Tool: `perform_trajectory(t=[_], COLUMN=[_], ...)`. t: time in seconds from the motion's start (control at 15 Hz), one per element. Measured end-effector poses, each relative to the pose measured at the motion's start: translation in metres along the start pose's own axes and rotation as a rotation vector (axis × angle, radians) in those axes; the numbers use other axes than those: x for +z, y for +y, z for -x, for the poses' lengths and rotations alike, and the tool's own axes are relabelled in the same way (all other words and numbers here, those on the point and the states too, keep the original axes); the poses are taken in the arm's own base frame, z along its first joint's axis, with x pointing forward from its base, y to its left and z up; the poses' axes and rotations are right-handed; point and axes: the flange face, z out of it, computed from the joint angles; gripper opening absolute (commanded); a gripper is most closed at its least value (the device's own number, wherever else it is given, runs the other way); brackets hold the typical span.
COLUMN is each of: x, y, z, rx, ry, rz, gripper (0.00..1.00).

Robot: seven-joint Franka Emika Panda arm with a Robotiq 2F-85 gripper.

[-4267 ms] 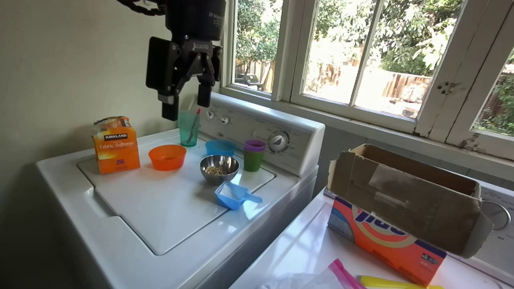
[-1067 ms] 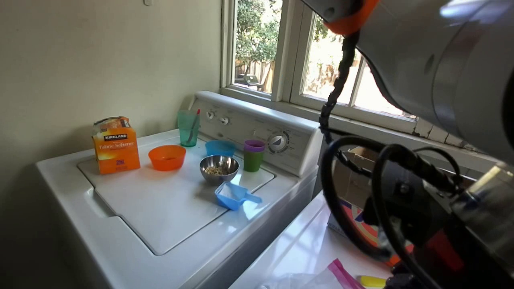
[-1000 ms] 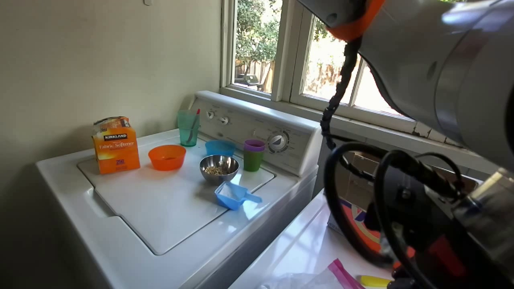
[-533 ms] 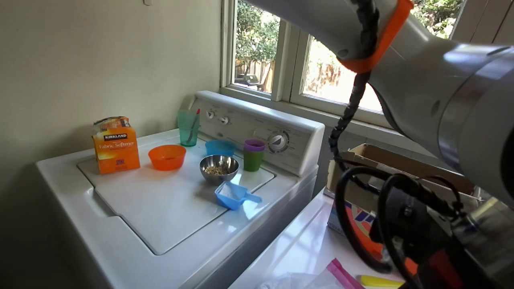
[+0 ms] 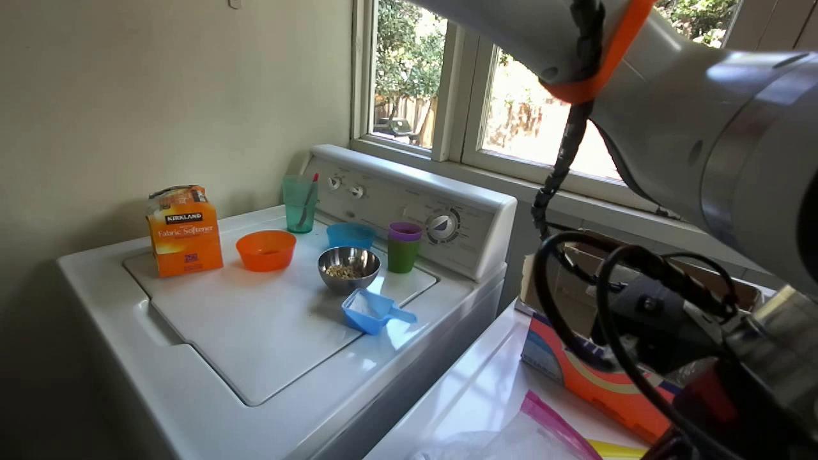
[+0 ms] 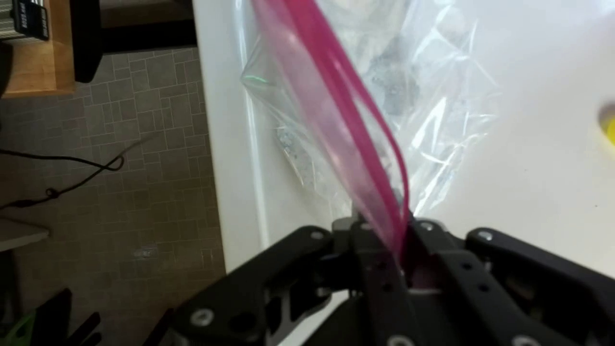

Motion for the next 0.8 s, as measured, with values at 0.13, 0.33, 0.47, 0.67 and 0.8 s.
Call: perform_trajectory(t=[0.13, 0.33, 0.47, 0.67, 0.8], x=[-0.006, -0.019, -0.034, -0.066, -0.090], y=[-0.004, -0.011, -0.014, -0.017, -0.014], z=[0.007, 0.021, 0.036, 0.070, 0.099], rx=[0.019, 0.043, 0.052, 0.047, 0.044], ry=[0.008, 0.024, 0.041, 0.105, 0.160], rz=[-0.008, -0.025, -0.044, -0.110, -0.165], gripper=[0.00, 0.00, 0.00, 0.00, 0.00])
